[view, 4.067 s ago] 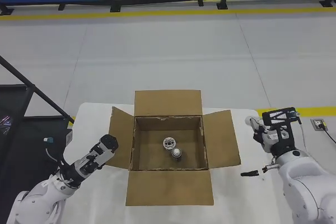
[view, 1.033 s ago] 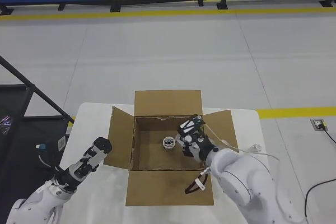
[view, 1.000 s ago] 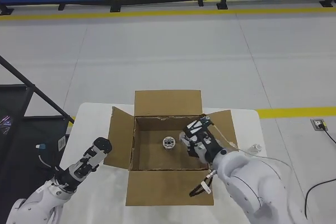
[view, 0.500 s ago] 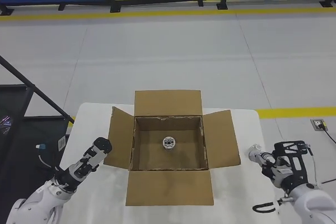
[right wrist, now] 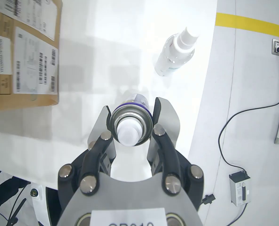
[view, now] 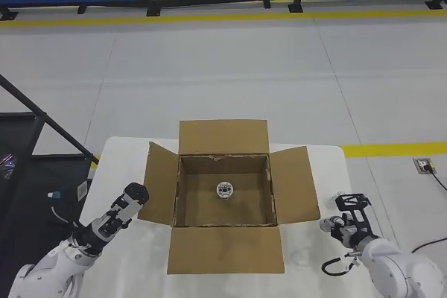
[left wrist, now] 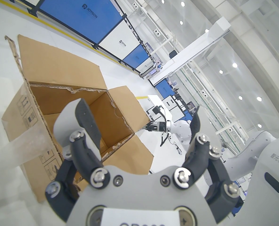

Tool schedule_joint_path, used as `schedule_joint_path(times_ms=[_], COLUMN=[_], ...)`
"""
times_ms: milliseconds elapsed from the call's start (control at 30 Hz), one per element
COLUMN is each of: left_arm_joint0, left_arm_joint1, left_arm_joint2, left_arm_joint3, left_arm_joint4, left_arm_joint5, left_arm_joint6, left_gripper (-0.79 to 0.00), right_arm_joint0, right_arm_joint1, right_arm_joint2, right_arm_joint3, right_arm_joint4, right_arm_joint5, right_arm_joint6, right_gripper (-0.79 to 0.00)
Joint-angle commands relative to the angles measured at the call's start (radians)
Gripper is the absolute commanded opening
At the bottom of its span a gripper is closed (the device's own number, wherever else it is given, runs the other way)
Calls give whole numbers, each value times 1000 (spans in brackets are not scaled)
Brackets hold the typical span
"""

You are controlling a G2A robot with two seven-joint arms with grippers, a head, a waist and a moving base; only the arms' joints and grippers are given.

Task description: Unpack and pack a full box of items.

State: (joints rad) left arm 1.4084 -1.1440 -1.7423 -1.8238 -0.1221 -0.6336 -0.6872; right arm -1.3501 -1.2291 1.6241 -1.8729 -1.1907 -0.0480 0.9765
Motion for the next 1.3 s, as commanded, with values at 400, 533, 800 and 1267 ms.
schedule_joint_path(times_ms=[400, 533, 800, 1267], left_arm_joint0=[0, 0, 11, 83], left_arm_joint1=[0, 0, 1, 3], left_arm_joint2=[0, 0, 3, -27], left_arm_joint3=[0, 0, -15, 20], left_arm_joint4=[0, 0, 9, -19], left_arm_joint5=[0, 0, 0, -44], left_arm_joint6=[0, 0, 12, 133], left_gripper=[0, 0, 0, 0], right_arm_joint0=[77, 73, 0, 463], right_arm_joint1=[2, 4, 9, -48], right_arm_joint2=[-62, -62, 5, -560], right_arm_joint3=[119, 78, -316, 27], right_arm_joint4=[-19, -13, -17, 67], right_arm_joint5=[-5, -5, 34, 0], right_arm_joint6=[-14, -15, -115, 2], right_gripper=[0, 0, 0, 0])
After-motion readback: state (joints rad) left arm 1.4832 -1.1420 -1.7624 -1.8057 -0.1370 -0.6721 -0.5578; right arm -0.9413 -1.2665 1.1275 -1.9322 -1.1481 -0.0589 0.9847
